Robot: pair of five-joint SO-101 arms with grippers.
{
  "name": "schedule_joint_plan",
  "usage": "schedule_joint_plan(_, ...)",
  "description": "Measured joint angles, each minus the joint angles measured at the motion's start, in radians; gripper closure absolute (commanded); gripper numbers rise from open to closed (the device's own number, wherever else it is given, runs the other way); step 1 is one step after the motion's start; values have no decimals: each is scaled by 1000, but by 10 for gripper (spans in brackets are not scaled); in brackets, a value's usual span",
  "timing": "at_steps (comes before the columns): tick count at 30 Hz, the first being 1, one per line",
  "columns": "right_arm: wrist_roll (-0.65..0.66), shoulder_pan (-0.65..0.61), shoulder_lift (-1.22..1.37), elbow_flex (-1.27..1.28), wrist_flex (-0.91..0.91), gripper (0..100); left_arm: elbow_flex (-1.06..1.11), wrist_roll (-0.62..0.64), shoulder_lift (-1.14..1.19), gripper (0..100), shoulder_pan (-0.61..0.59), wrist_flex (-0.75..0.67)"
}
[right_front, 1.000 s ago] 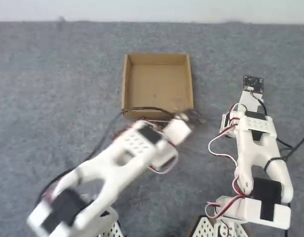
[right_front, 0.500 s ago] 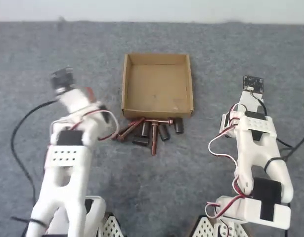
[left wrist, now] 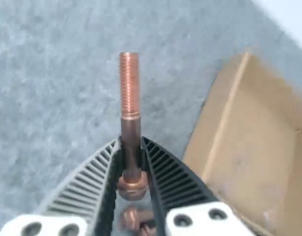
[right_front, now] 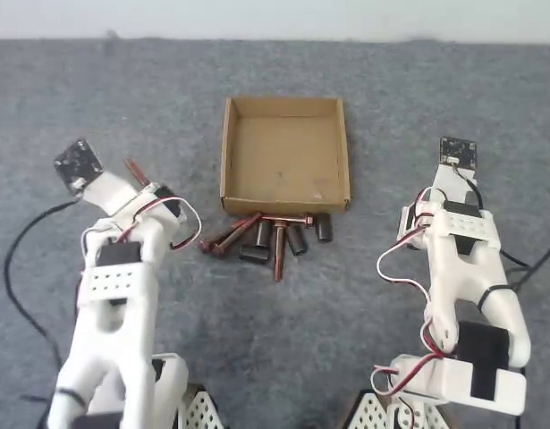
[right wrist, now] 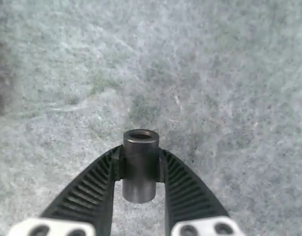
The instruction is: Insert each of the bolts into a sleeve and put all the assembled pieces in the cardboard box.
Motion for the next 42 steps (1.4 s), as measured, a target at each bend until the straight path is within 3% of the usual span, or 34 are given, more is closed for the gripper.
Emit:
schedule_joint_plan(6, 0, 0, 0, 0, 0, 992, -137, -2, 249, 989, -25, 83)
schedule_joint_plan(12, 0, 0, 0, 0, 0, 992, -189, -2, 336, 988, -25, 87)
schedule_joint_plan(20, 0, 0, 0, 0, 0, 992, -199, -5, 342, 987, -25, 87)
schedule_joint_plan(26, 0, 0, 0, 0, 0, 992, -199, -117, 342, 987, -29, 87)
schedule_joint_plan(33, 29, 0, 0, 0, 0, 992, -203, -176, 319, 836, -29, 176)
schedule_joint_plan(42, 37, 0, 0, 0, 0, 992, -203, -207, 265, 833, -34, 253)
